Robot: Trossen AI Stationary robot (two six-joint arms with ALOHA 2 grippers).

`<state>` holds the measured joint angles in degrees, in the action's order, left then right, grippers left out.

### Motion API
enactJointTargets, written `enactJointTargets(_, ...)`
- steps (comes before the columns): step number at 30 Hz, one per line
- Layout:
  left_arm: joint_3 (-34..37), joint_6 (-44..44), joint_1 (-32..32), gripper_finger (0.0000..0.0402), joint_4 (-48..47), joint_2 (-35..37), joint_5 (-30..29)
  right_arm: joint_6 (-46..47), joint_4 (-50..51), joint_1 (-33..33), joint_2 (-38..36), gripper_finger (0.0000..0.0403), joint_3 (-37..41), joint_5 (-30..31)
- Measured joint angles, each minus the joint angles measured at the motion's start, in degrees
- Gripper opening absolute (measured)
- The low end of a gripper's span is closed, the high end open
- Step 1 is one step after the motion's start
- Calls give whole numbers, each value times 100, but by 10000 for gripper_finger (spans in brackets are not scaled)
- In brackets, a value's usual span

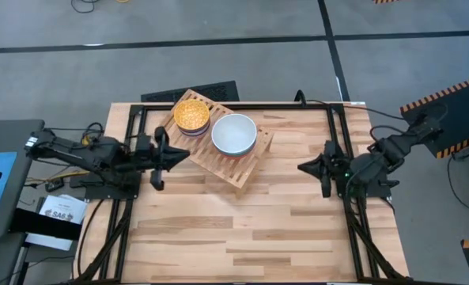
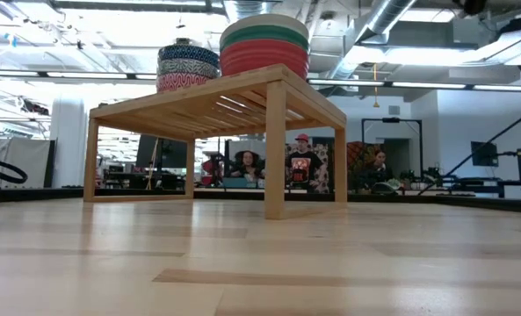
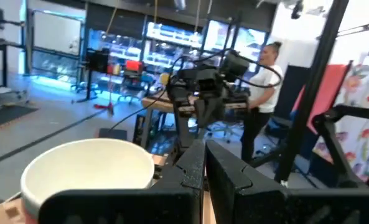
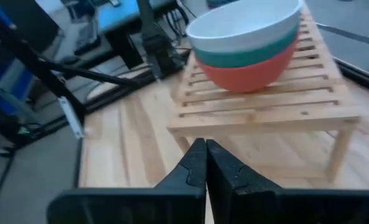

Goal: Place and stack bowls onto a shelf
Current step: Return to Home Position

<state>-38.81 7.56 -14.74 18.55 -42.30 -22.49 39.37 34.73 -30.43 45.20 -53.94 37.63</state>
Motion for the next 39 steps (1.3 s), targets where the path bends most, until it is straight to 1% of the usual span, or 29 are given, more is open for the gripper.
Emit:
enactJointTargets(2, 340, -55, 8, 0, 114, 391, 85, -98, 127, 153, -32, 18, 1, -80)
enactJointTargets(4, 704, -184, 78, 0, 499, 788, 272, -173, 319, 304, -29, 17, 7, -321)
enactJointTargets(6, 1038, -206, 217, 0, 753, 1183, 453, -43, 450, 433, 12, 17, 7, -494)
enactJointTargets(9, 1496, -8, 438, 0, 724, 1775, 788, 325, 586, 615, 131, 19, 7, -616)
enactJointTargets(11, 1802, 67, 536, 0, 610, 2198, 975, 399, 596, 729, 235, 24, 7, -696)
enactJointTargets(15, 2332, 69, 627, 0, 609, 3095, 1020, 389, 565, 858, 353, 20, 7, -1054)
enactJointTargets(20, 2963, 113, 651, 0, 499, 4213, 1005, 672, 547, 882, 355, 17, 7, -1076)
enactJointTargets(22, 3190, 71, 664, 0, 706, 4227, 874, 718, 551, 882, 351, 17, 7, -1078)
enactJointTargets(24, 3400, 17, 678, 0, 776, 4193, 865, 733, 548, 879, 344, 17, 7, -1080)
enactJointTargets(27, 3803, 280, 793, 0, 911, 4234, 768, 764, 554, 870, 326, 17, 7, -1090)
enactJointTargets(32, 3821, 518, 1207, 0, 633, 4225, 1264, 777, 558, 783, 278, 17, 7, -1233)
enactJointTargets(36, 3823, 671, 1605, 0, 578, 4215, 2014, 867, 556, 684, 235, 20, 5, -1229)
enactJointTargets(39, 3823, 668, 1792, 0, 225, 4205, 2217, 911, 565, 572, 229, 17, 5, -1228)
